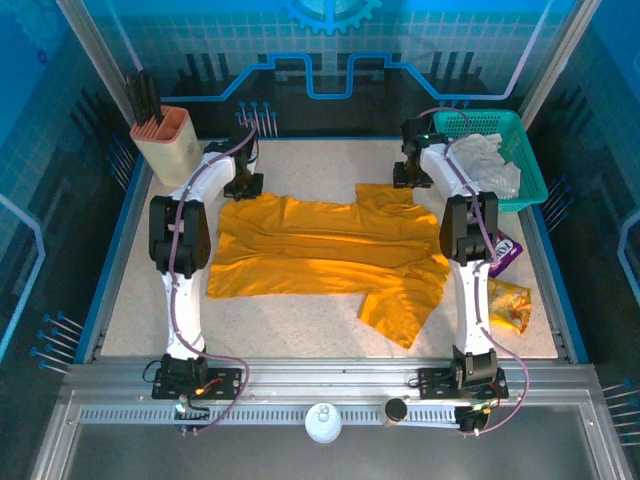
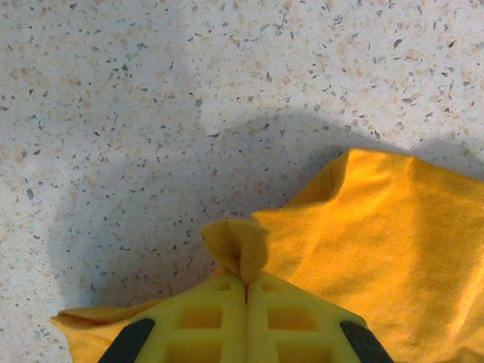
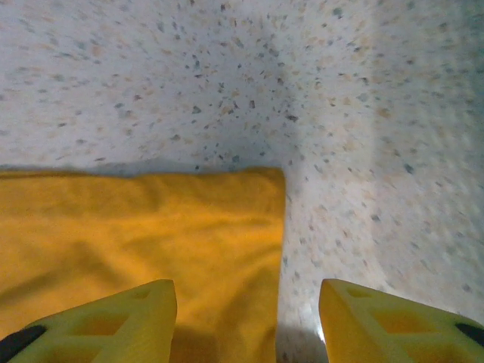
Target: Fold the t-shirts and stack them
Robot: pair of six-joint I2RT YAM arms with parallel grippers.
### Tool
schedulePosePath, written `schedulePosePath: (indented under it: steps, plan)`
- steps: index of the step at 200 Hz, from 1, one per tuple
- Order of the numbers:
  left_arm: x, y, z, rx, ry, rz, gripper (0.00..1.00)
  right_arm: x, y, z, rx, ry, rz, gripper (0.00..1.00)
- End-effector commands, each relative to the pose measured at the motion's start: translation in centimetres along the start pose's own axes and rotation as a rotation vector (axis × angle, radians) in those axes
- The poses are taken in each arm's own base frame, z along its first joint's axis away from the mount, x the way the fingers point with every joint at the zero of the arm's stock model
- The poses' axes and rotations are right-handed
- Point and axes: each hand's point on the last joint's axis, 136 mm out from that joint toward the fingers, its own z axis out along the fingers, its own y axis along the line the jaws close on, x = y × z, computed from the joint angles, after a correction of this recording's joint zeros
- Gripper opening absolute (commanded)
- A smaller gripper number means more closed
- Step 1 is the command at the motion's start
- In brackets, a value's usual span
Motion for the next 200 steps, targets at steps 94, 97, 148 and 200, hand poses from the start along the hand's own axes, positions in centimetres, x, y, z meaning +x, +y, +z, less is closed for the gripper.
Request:
schedulePosePath:
  steps: [94, 97, 148, 200]
  plan:
    - [0.1, -0.8, -0.5, 0.008, -0.014, 0.0, 0.0, 0.6, -1.0, 4.5, -0.018, 0.095, -0.011, 0.46]
    - [0.1, -0.8, -0.5, 0.007, -0.014, 0.001, 0.0, 0.6, -0.9, 4.6, -0.021, 0.094, -0.014, 0.46]
    - [0.5, -1.1, -0.1, 0.005, -0.003, 0.008, 0.0, 1.1, -0.3, 5.6, -0.099, 0.15, -0.013, 0.24]
    - [-0.1, -2.2, -3.0, 0.047, -0.066, -0.025, 0.0, 0.0, 0.2, 2.1, -0.133, 0.097, -0.034, 0.0]
